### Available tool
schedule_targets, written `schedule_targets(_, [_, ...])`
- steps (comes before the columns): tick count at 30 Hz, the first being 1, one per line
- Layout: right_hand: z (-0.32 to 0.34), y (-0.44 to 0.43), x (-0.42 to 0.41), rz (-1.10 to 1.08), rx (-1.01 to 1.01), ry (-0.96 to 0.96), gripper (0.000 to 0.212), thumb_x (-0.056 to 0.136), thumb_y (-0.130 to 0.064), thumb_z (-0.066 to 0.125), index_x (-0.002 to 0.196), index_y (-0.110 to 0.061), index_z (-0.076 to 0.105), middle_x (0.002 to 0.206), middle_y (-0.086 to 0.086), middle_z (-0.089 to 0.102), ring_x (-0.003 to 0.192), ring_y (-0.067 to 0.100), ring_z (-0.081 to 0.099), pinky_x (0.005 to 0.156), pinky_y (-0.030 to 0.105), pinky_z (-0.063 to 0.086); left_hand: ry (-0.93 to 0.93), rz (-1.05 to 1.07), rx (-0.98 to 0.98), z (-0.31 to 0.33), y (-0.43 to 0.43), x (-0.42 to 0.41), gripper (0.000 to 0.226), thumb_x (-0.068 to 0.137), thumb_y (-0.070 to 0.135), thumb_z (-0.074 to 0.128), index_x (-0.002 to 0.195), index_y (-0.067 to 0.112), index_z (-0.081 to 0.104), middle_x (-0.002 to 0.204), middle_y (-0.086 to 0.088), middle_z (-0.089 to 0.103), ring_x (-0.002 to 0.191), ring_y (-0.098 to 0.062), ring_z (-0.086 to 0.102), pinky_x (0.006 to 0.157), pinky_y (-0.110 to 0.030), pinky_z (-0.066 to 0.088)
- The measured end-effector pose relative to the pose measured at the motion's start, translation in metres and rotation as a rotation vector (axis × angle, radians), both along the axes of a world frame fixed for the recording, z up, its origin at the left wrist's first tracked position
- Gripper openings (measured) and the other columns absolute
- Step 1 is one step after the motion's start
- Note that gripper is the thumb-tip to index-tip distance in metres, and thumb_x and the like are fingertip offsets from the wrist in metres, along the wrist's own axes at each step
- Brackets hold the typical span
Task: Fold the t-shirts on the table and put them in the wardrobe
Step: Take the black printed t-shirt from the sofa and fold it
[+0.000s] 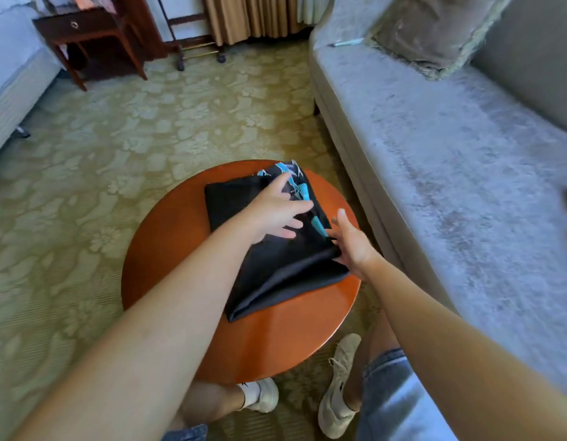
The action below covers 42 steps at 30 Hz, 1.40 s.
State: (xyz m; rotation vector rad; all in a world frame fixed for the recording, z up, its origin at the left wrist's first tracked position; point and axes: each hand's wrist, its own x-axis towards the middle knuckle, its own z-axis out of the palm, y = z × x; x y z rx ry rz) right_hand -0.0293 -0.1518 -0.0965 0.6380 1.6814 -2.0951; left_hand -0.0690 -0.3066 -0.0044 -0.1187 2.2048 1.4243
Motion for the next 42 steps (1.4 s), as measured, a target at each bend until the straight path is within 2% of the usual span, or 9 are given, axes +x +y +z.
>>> schedule_targets(5, [-0.012, 0.006, -0.005, 0.072, 0.261, 0.101, 0.063, 0.092, -0.025, 0.064, 0.148, -0.014, 0.035, 0.122, -0.001, 0.060, 0.114, 0.019, 0.058, 0.104, 0.032, 0.041, 0.178, 0.020, -0.610, -0.061, -0.023, 0.009, 0.064, 0.097, 0.032, 0.052, 0.153, 0.026, 0.022, 0.155, -0.007, 0.031, 0.139, -0.032, 0.034, 0.111, -0.047, 0.035])
schedule_targets(13, [-0.015, -0.003, -0.002, 0.217, 0.642, 0.213, 0.065, 0.090, 0.001, 0.056, 0.149, -0.017, 0.034, 0.108, 0.002, 0.056, 0.105, 0.018, 0.054, 0.087, 0.020, 0.035, 0.240, -0.194, -0.951, -0.125, -0.047, 0.043, 0.068, 0.099, 0.060, 0.018, 0.155, 0.030, -0.007, 0.162, -0.006, -0.020, 0.149, -0.025, -0.016, 0.117, -0.056, -0.004])
schedule_targets(18, [-0.009, -0.014, 0.007, 0.089, 1.090, 0.513, 0.046, 0.087, -0.013, 0.055, 0.133, -0.015, 0.053, 0.121, 0.005, 0.050, 0.108, 0.023, 0.052, 0.091, 0.037, 0.046, 0.456, -0.283, -0.956, -0.135, -0.075, 0.038, 0.072, 0.097, 0.063, 0.018, 0.156, 0.029, -0.003, 0.163, -0.002, -0.014, 0.150, -0.021, -0.013, 0.120, -0.051, -0.003])
schedule_targets(21, [-0.005, -0.034, -0.012, 0.385, 1.255, 0.794, 0.040, 0.093, -0.017, 0.055, 0.132, -0.008, 0.057, 0.139, 0.012, 0.047, 0.131, 0.031, 0.043, 0.107, 0.046, 0.037, 0.517, -0.417, -0.937, -0.134, -0.098, 0.028, 0.081, 0.091, 0.070, 0.018, 0.156, 0.028, -0.005, 0.163, 0.001, -0.014, 0.150, -0.018, -0.014, 0.121, -0.050, -0.003])
schedule_targets(24, [-0.002, -0.048, -0.038, 0.799, 1.437, 0.650, 0.045, 0.100, -0.035, 0.045, 0.140, -0.015, 0.049, 0.154, 0.007, 0.032, 0.147, 0.027, 0.020, 0.118, 0.056, 0.009, 0.560, -0.530, -0.937, -0.132, -0.124, 0.016, 0.093, 0.081, 0.081, 0.013, 0.156, 0.028, -0.004, 0.163, 0.002, -0.013, 0.149, -0.016, -0.014, 0.121, -0.050, -0.002])
schedule_targets(27, [-0.004, -0.056, -0.040, 0.871, 1.600, 0.518, 0.044, 0.100, -0.047, 0.039, 0.129, -0.019, 0.057, 0.135, 0.004, 0.050, 0.130, 0.025, 0.044, 0.114, 0.050, 0.015, 0.561, -0.521, -1.042, -0.124, -0.157, -0.003, 0.099, 0.077, 0.086, 0.016, 0.156, 0.029, -0.001, 0.164, 0.002, -0.010, 0.150, -0.018, -0.012, 0.120, -0.053, -0.003])
schedule_targets(31, [-0.001, -0.072, -0.025, 0.624, 1.530, 0.569, 0.034, 0.097, -0.044, 0.045, 0.111, -0.019, 0.064, 0.113, 0.004, 0.062, 0.109, 0.028, 0.056, 0.094, 0.041, 0.034, 0.432, -0.203, -1.123, -0.112, -0.195, -0.024, 0.096, 0.084, 0.081, 0.028, 0.156, 0.027, -0.004, 0.164, -0.003, -0.008, 0.150, -0.025, -0.008, 0.117, -0.056, -0.002])
schedule_targets(35, [0.004, -0.070, -0.040, 0.317, 1.284, 0.190, 0.060, 0.093, -0.043, 0.056, 0.142, -0.015, 0.036, 0.141, 0.013, 0.039, 0.131, 0.035, 0.035, 0.103, 0.050, 0.035, 0.285, 0.300, -0.905, -0.108, -0.189, -0.008, 0.091, 0.089, 0.057, 0.056, 0.156, 0.022, 0.006, 0.158, -0.013, 0.017, 0.142, -0.036, 0.020, 0.112, -0.053, 0.026])
schedule_targets(42, [0.003, -0.081, -0.043, 0.167, 0.770, -0.030, 0.079, 0.087, -0.026, 0.069, 0.145, -0.011, 0.018, 0.142, 0.021, 0.037, 0.122, 0.040, 0.047, 0.091, 0.043, 0.048, 0.060, 0.519, -0.605, -0.099, -0.183, 0.004, 0.091, 0.087, 0.046, 0.067, 0.156, 0.021, 0.013, 0.153, -0.012, 0.030, 0.136, -0.037, 0.037, 0.105, -0.046, 0.038])
